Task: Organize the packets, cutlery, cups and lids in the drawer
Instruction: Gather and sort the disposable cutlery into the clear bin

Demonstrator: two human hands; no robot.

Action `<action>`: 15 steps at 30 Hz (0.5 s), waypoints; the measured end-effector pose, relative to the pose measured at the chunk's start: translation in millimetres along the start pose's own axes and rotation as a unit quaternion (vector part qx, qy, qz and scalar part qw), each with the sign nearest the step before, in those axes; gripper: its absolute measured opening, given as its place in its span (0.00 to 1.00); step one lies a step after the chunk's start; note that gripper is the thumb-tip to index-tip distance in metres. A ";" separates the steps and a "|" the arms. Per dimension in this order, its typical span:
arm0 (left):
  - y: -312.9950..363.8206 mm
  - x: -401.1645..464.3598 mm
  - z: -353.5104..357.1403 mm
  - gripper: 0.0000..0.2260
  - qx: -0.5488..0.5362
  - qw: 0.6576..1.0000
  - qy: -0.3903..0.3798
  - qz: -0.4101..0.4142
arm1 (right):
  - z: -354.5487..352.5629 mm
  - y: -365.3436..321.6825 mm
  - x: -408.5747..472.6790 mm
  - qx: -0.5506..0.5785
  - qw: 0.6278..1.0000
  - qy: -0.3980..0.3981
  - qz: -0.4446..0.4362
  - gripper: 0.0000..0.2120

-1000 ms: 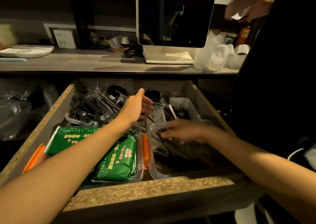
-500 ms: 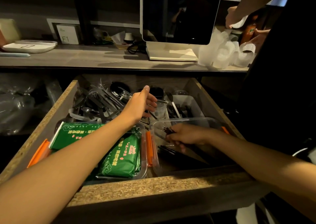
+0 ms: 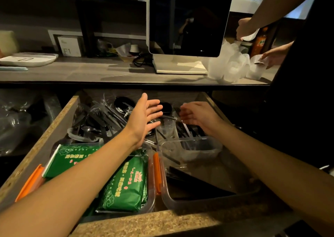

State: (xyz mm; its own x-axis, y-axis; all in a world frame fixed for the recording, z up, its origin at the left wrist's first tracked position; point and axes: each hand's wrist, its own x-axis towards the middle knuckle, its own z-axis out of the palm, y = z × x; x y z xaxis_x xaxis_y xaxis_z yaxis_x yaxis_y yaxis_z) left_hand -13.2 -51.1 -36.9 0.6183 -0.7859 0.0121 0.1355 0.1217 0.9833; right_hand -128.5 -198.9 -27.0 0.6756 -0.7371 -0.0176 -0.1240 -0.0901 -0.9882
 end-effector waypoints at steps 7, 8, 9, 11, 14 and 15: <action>-4.0 9.5 -8.0 0.22 0.028 0.999 0.035 0.016 | -17.5 39.5 79.5 -0.198 0.975 0.063 0.083 0.08; -4.3 10.3 -8.6 0.22 0.022 0.999 0.039 0.017 | -18.2 43.6 83.0 -0.211 0.970 0.048 0.113 0.07; -4.4 10.8 -8.9 0.22 0.017 0.999 0.043 0.017 | -18.5 46.9 84.5 -0.220 0.965 0.034 0.140 0.06; -5.1 12.2 -9.8 0.22 0.014 0.999 0.047 0.018 | -18.6 55.5 88.1 -0.224 0.960 0.017 0.169 0.10; -6.9 13.5 -10.2 0.22 0.014 0.998 0.048 0.024 | -16.9 65.3 90.7 -0.215 0.956 0.002 0.200 0.14; -7.5 14.3 -10.1 0.22 0.017 0.998 0.048 0.025 | -16.7 67.3 91.4 -0.222 0.952 -0.007 0.209 0.14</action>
State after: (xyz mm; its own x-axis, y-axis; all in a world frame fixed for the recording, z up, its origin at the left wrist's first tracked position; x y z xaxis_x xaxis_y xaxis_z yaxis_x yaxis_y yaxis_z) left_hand 2.4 -57.1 -46.0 0.6958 -0.7168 0.0457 0.0774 0.1382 0.9874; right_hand -87.3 -283.5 -92.6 0.5083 -0.7623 -0.4006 -0.6775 -0.0669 -0.7324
